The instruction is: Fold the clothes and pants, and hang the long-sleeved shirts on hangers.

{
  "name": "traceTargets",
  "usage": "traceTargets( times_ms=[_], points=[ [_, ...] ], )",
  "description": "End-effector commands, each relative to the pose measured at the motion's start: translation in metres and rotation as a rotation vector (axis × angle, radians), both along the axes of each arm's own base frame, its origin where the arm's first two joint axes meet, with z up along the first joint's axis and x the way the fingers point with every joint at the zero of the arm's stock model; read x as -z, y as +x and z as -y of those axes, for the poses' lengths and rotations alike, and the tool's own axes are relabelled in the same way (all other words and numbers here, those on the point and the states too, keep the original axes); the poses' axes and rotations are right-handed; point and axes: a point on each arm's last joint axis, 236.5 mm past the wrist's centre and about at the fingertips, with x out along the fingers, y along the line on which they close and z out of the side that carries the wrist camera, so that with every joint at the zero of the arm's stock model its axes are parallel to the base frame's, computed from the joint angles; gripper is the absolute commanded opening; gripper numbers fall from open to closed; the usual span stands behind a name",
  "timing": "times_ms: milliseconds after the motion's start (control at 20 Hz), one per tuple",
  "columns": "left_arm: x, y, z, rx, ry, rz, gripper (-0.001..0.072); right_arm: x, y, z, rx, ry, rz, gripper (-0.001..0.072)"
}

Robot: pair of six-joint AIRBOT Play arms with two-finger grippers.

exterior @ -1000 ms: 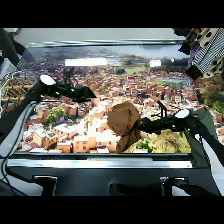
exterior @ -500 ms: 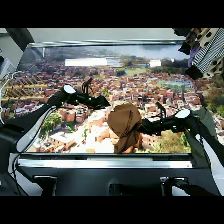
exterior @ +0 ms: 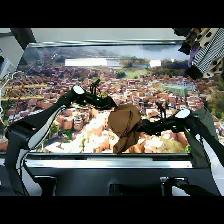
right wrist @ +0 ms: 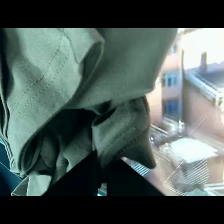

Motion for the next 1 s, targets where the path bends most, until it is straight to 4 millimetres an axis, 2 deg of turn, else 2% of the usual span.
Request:
traceTargets(
  times_ms=[0,150,250,300,350,500,650,700,800,950],
  points=[
    [0.010,-0.009,0.011,0.023,0.004,-0.025,0.0445,0.000,0.000,0.000,-0.007,-0.001,0.008,0.0031],
    [0.018,-0.019,0.020,0.042,0.009,-0.047,0.0427,0.000,0.000,0.000,-0.007,0.000,0.008,0.0031],
    [0.017,-0.019,0.024,0.049,0.007,-0.041,0.0274,0.000,0.000,0.000,-0.007,-0.001,0.008,0.0031],
    [0.014,-0.018,0.026,0.053,0.004,-0.032,0.0108,0.000,0.000,0.000,-0.008,0.000,0.008,0.0031],
    [0.009,-0.015,0.027,0.062,-0.001,-0.007,0.0017,0.000,0.000,0.000,-0.008,0.000,0.008,0.0030],
    [-0.011,0.007,0.022,0.038,-0.020,0.042,0.0016,-0.001,0.000,0.000,-0.007,-0.001,0.011,0.0030],
    [-0.033,0.030,-0.006,-0.002,-0.012,0.054,0.0014,-0.013,0.009,0.003,0.006,-0.019,0.083,0.0029],
    [-0.041,0.037,-0.020,-0.003,0.008,0.065,0.0014,-0.024,0.016,0.006,0.017,-0.033,0.140,0.0029],
    [-0.067,0.049,-0.040,-0.015,0.022,0.112,0.0014,-0.060,0.030,0.009,0.027,-0.049,0.269,0.0028],
    [-0.134,0.068,-0.063,-0.052,0.025,0.256,0.0013,-0.144,0.049,0.010,0.024,-0.059,0.517,0.0028]
  ],
)
